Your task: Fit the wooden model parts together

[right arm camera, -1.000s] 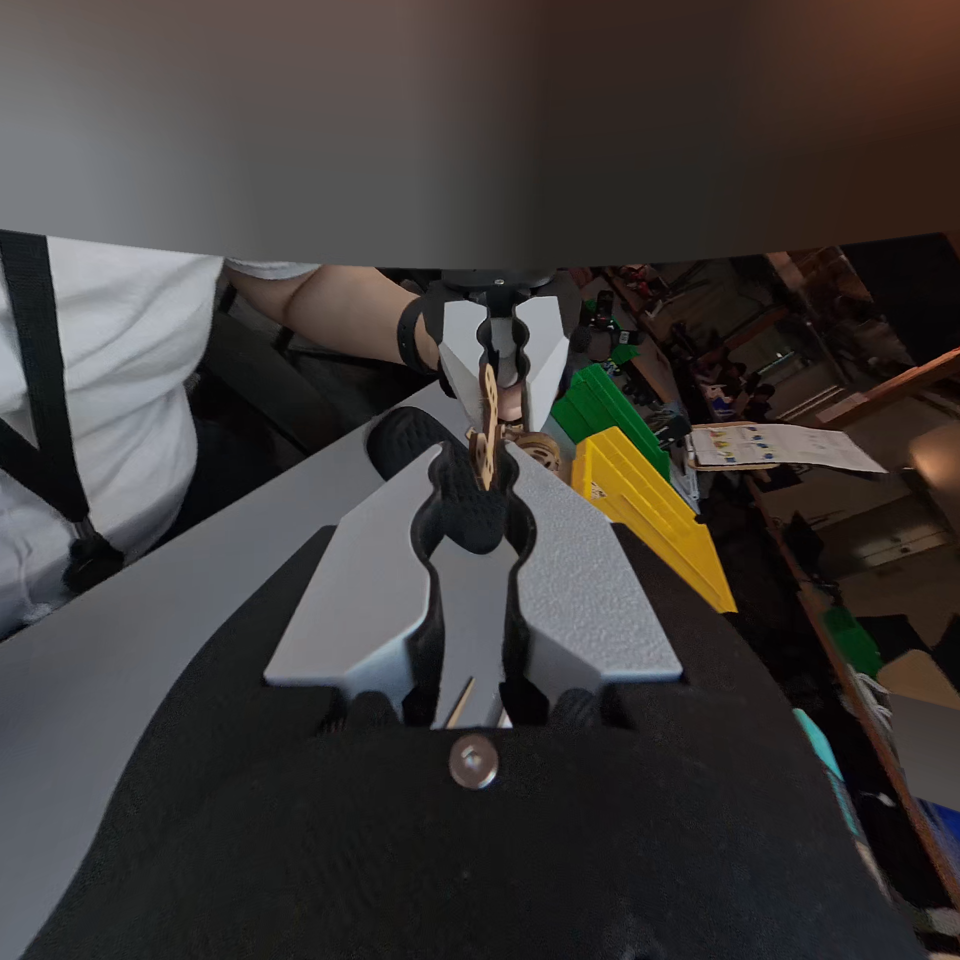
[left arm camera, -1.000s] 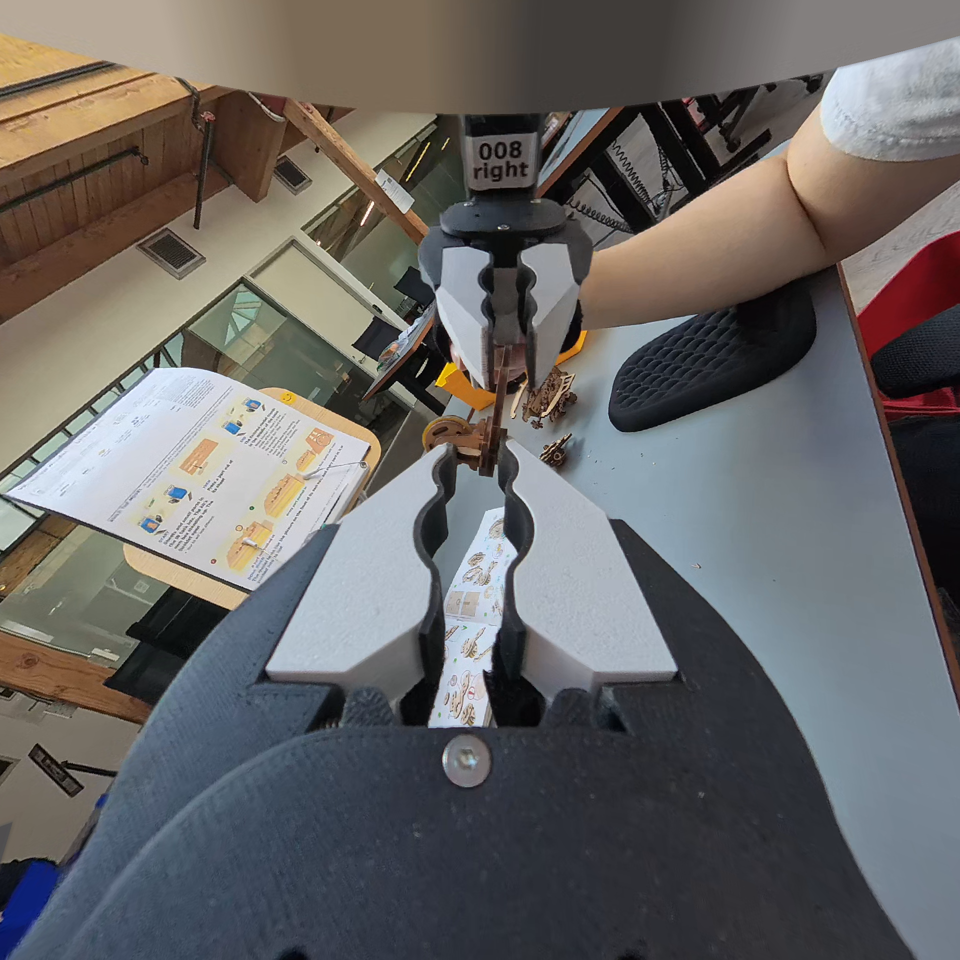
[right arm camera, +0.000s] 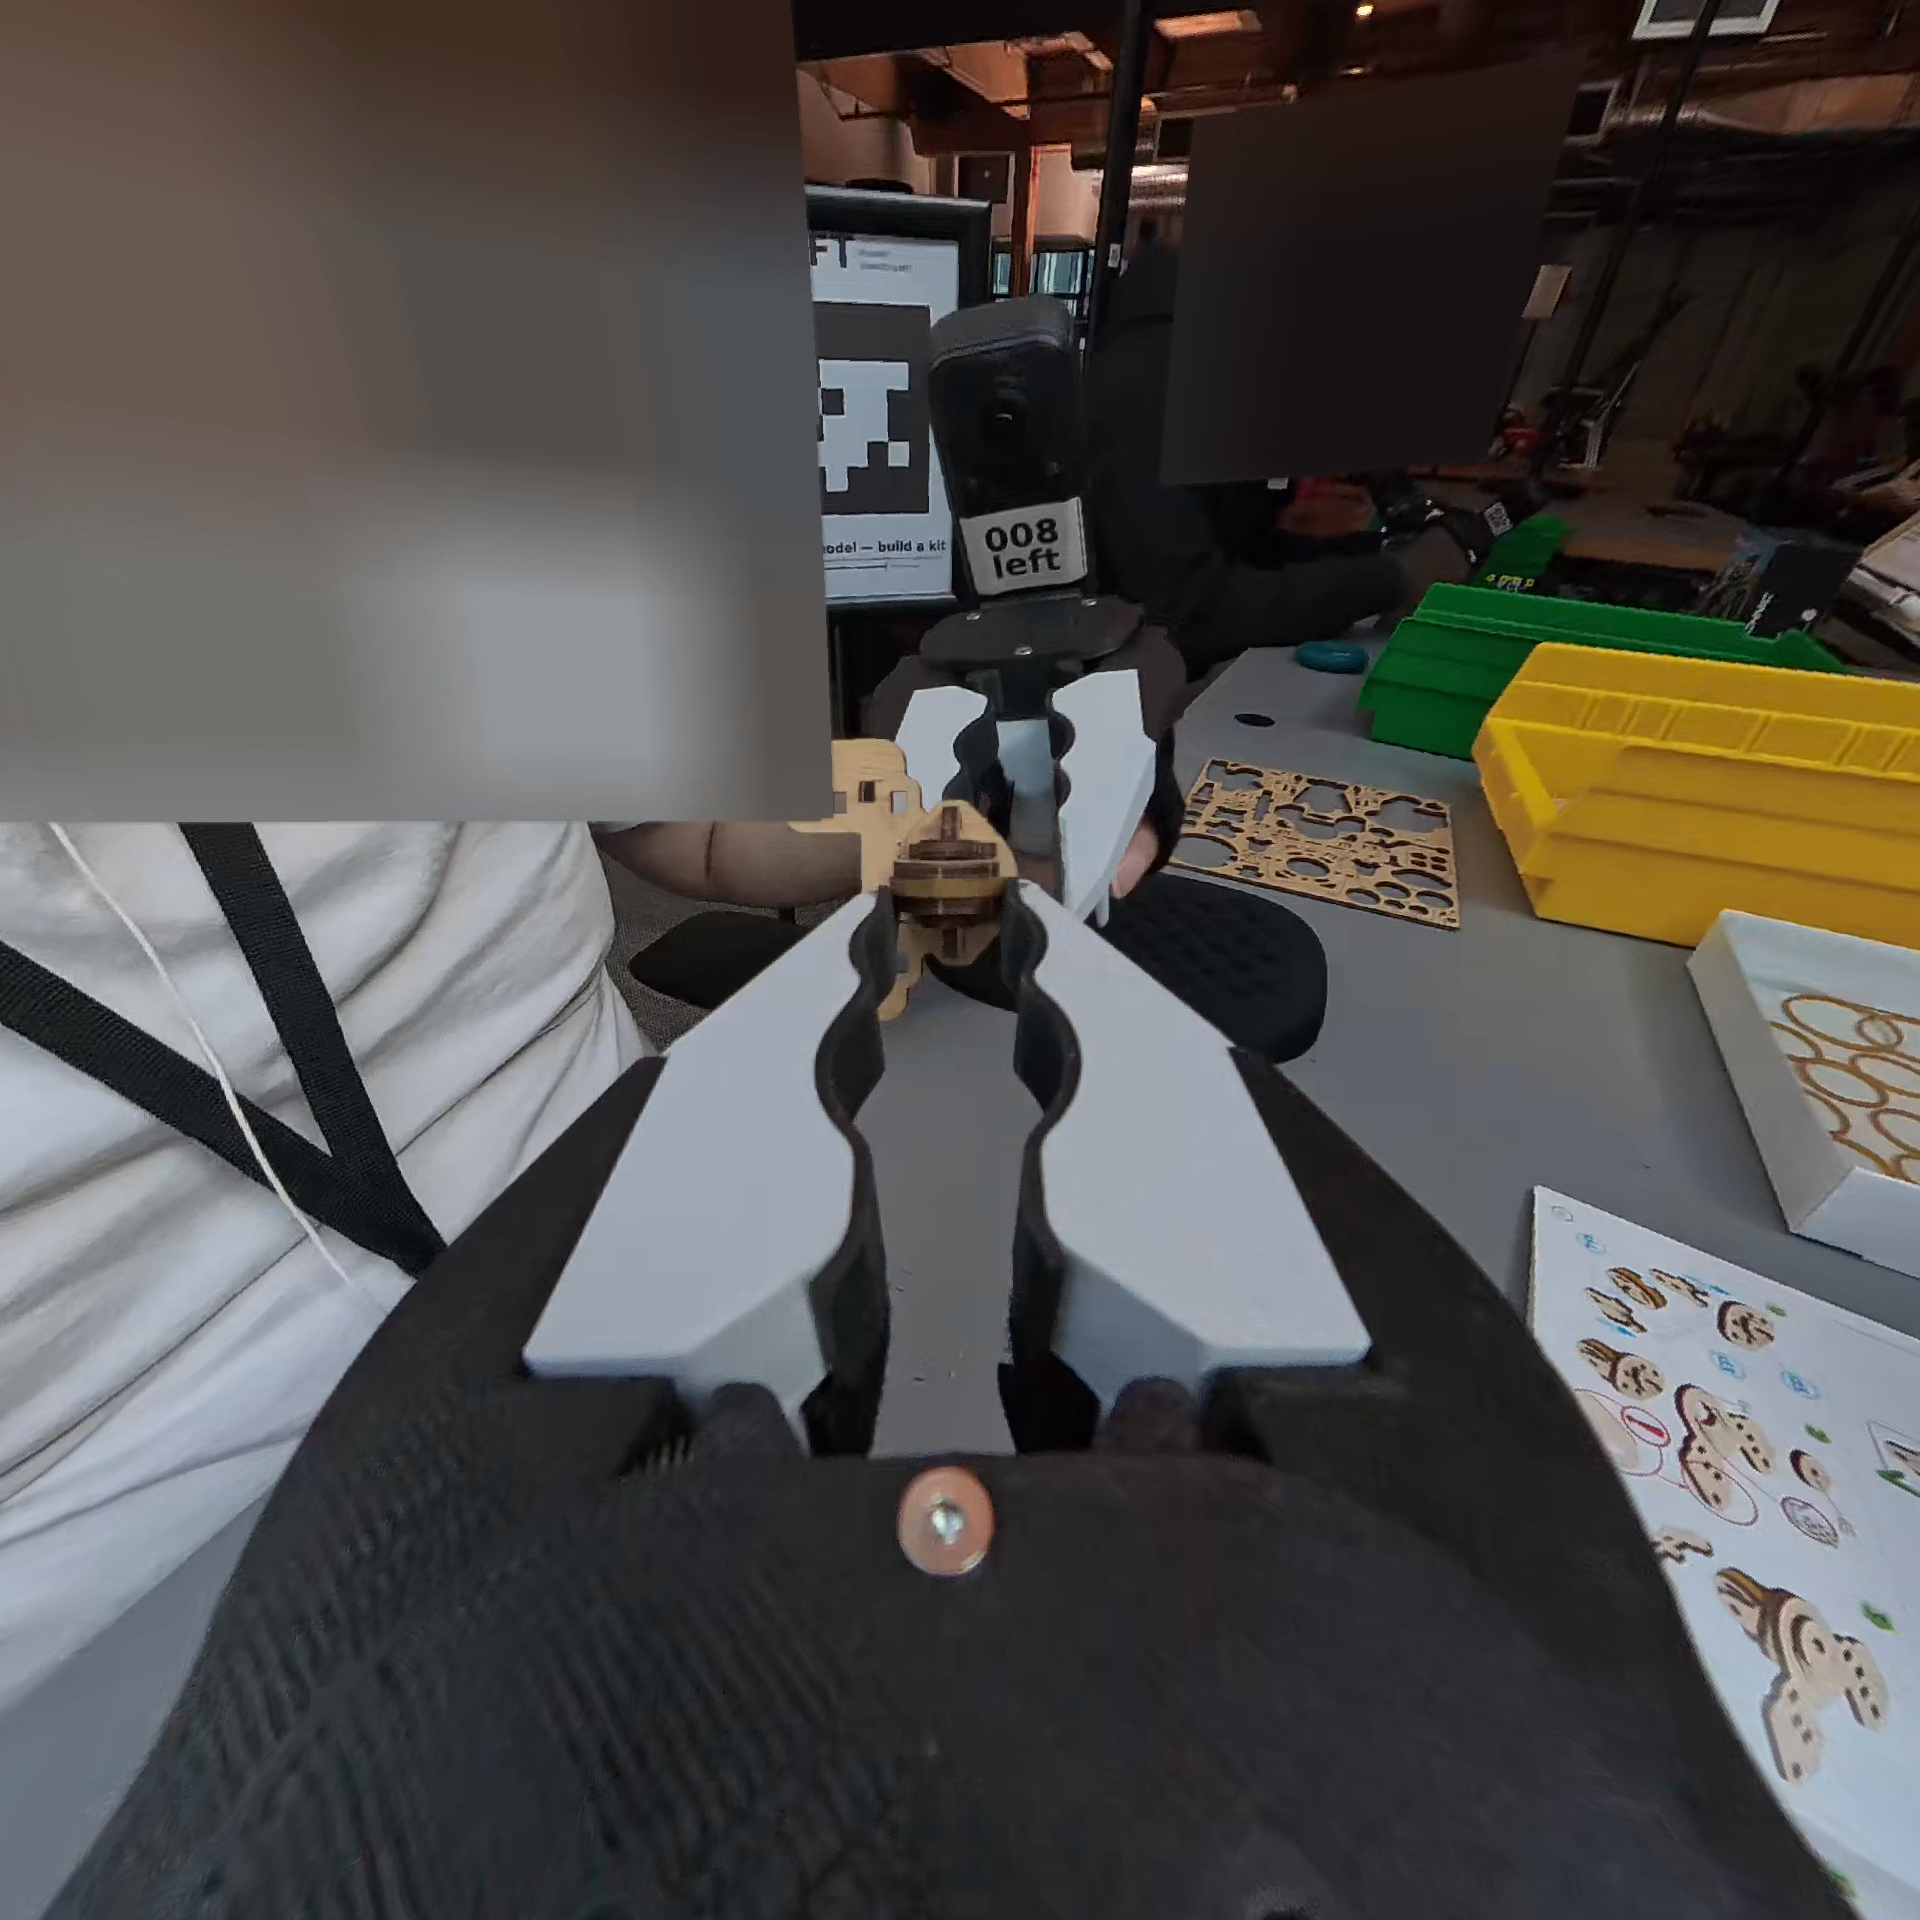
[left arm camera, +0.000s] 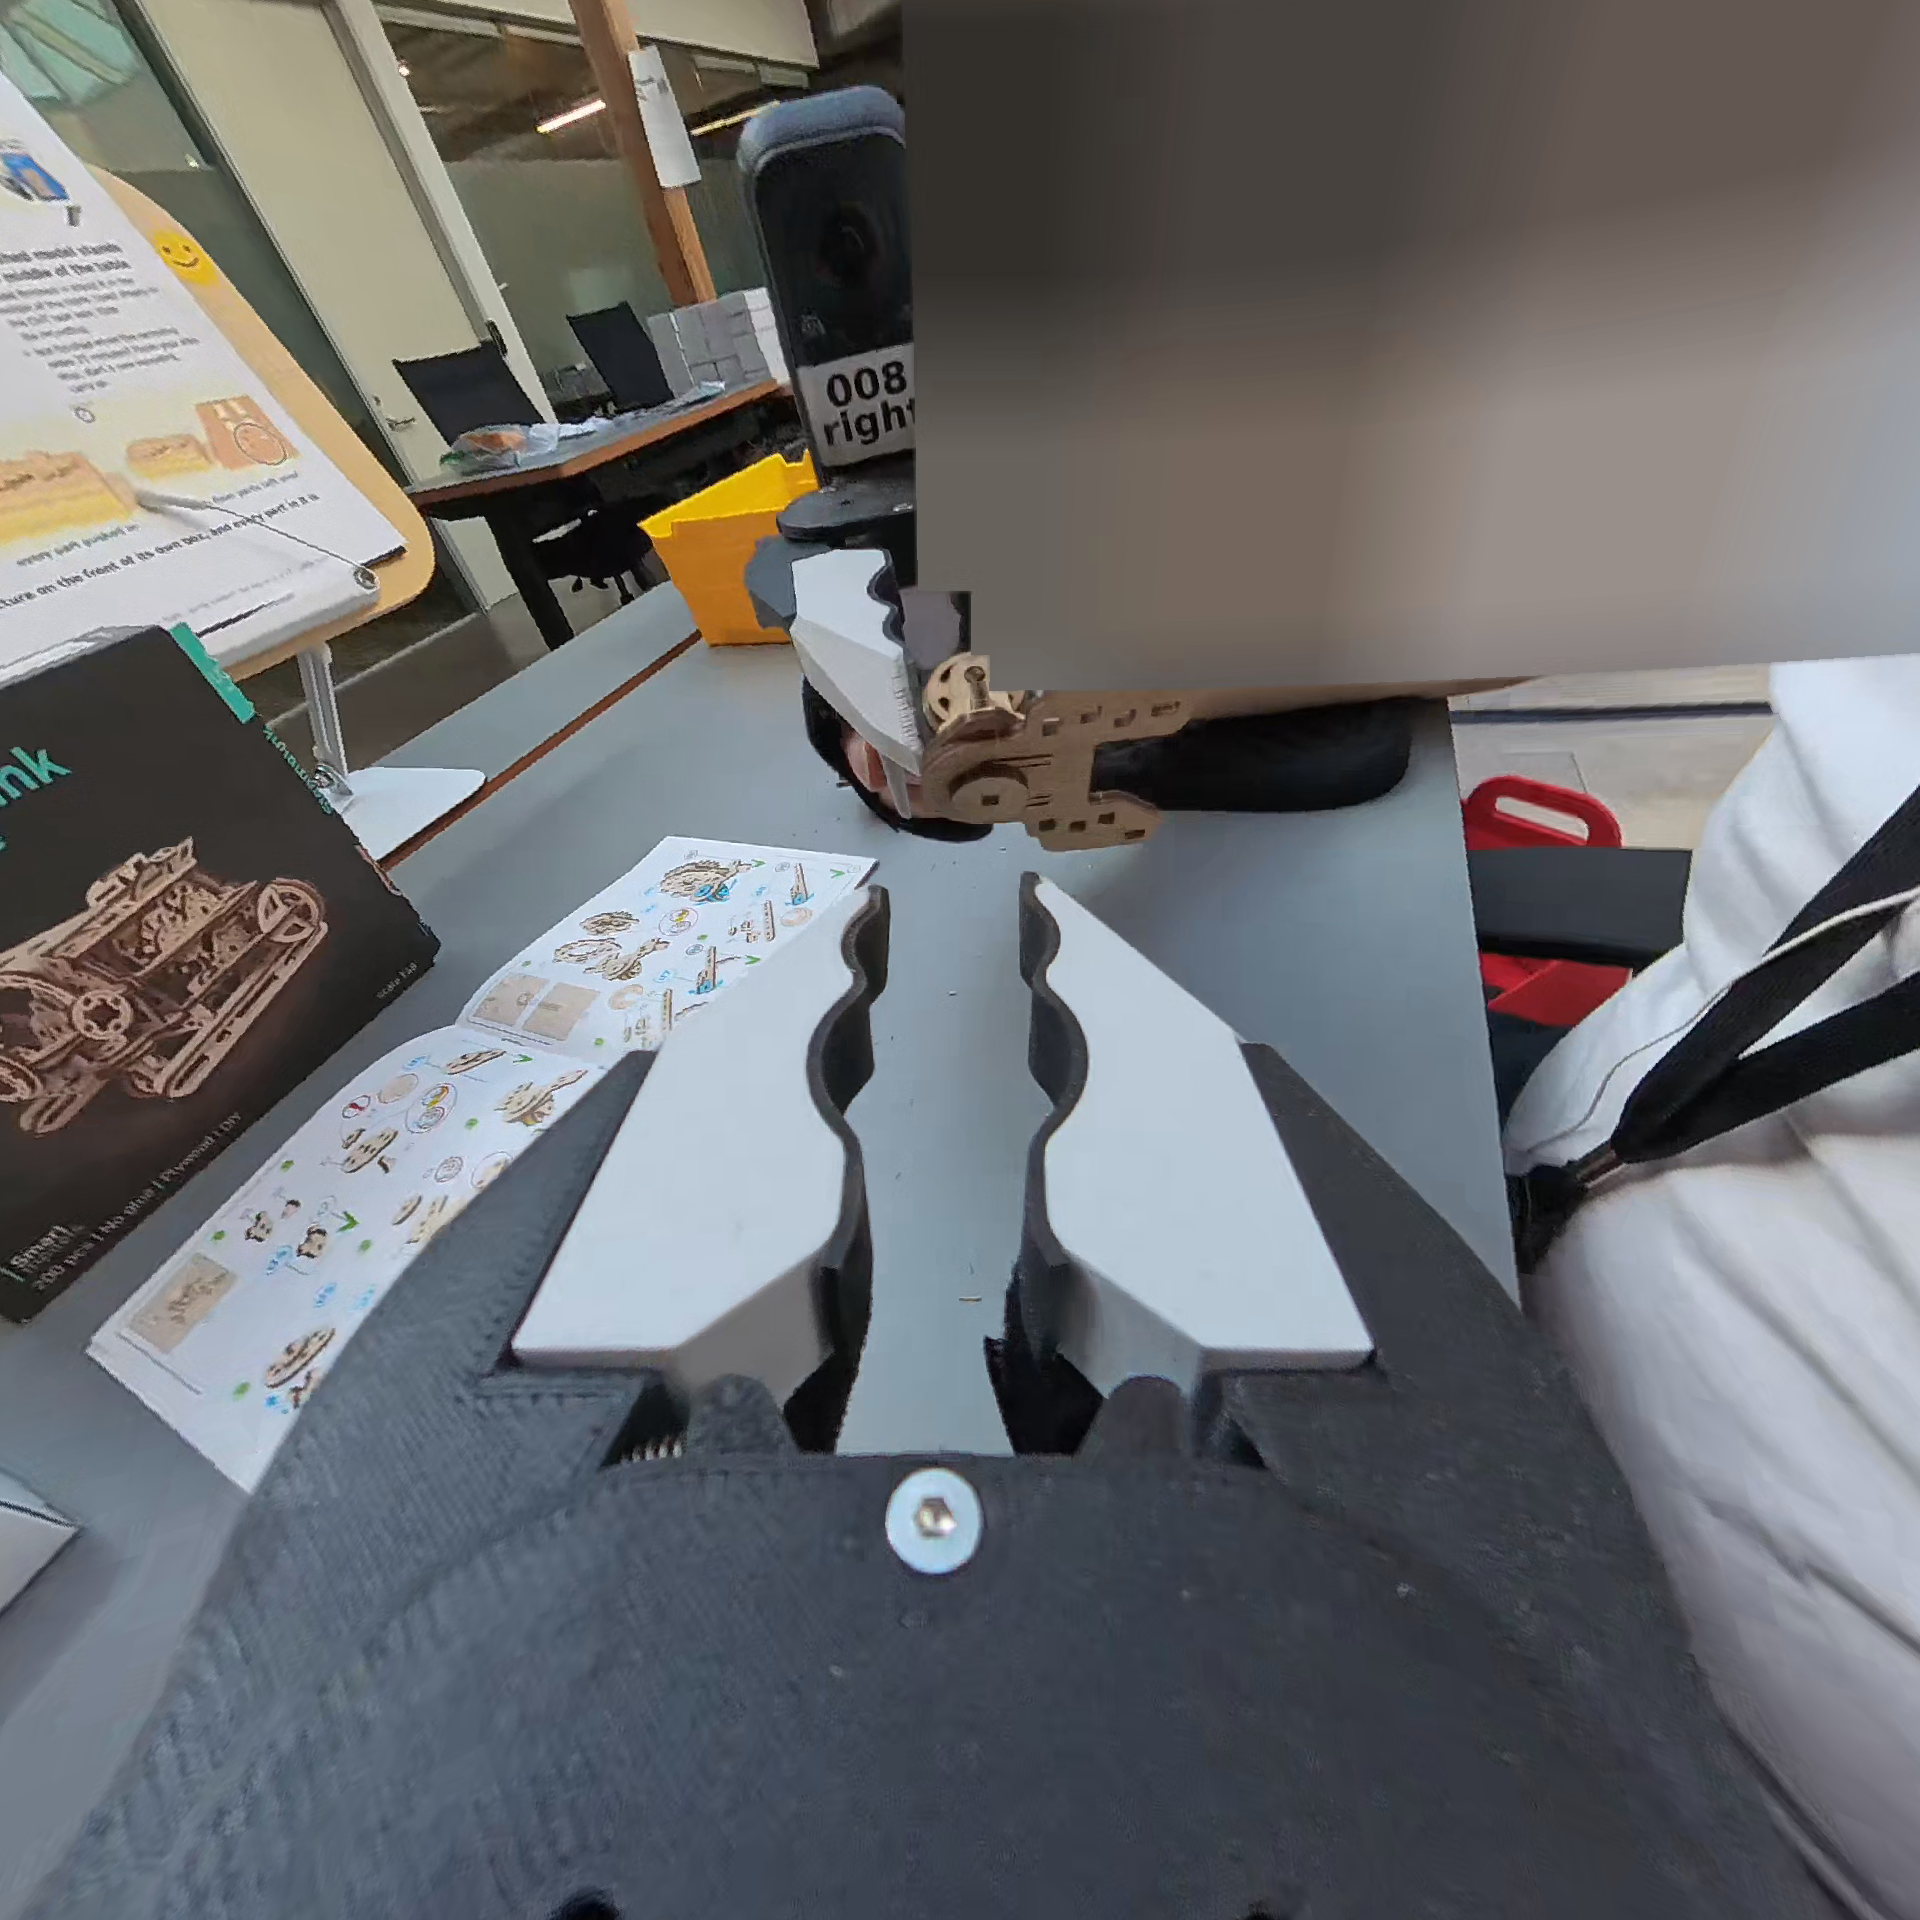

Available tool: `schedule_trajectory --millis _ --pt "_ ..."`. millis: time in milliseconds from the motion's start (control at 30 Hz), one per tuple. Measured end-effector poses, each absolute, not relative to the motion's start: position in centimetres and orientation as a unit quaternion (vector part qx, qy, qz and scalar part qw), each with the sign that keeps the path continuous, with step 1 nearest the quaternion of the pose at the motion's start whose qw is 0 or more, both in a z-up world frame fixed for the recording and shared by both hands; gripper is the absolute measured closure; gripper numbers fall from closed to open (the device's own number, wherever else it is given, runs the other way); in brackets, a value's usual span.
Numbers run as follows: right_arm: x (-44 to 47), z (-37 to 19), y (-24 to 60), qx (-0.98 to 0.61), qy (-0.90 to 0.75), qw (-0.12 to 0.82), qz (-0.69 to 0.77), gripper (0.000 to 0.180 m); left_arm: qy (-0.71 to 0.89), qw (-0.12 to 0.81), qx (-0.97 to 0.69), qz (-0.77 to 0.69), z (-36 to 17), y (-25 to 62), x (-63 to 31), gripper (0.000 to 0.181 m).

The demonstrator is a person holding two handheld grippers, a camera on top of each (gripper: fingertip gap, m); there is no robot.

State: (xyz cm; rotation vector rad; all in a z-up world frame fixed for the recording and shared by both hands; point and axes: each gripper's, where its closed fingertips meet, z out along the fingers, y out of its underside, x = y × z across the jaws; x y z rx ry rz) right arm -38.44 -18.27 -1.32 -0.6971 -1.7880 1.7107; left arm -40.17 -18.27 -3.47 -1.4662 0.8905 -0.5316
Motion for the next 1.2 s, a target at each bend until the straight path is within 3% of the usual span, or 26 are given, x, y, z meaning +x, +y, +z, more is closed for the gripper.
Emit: schedule_trajectory --millis 133,267,633,967,1100,1200 --pt "-38.2 -0.1 -18.9 -0.252 -0.632 0.259 0.686 0.161 0.342 0.657 -0.623 -0.252 -2.4 -18.4 -38.6 0.155" --pt "-37.5 1.8 -19.4 -0.223 -0.588 0.25 0.736 0.161 0.314 0.691 -0.587 -0.282 -0.2 -18.9 -37.7 0.14" --pt "-37.3 1.9 -19.8 -0.21 -0.581 0.242 0.749 0.161 0.318 0.734 -0.536 -0.27 1.2 -19.7 -37.7 0.163" --pt "-37.5 0.5 -20.8 -0.214 -0.645 0.256 0.687 0.16 0.357 0.722 -0.519 -0.287 0.1 -20.8 -38.0 0.163" --pt "-37.0 1.4 -20.3 -0.227 -0.642 0.221 0.698 0.146 0.359 0.722 -0.515 -0.291 0.0 -20.9 -38.2 0.163" --pt "-37.5 2.9 -19.0 -0.27 -0.625 0.224 0.697 0.164 0.362 0.716 -0.517 -0.298 -0.3 -20.9 -38.1 0.163"
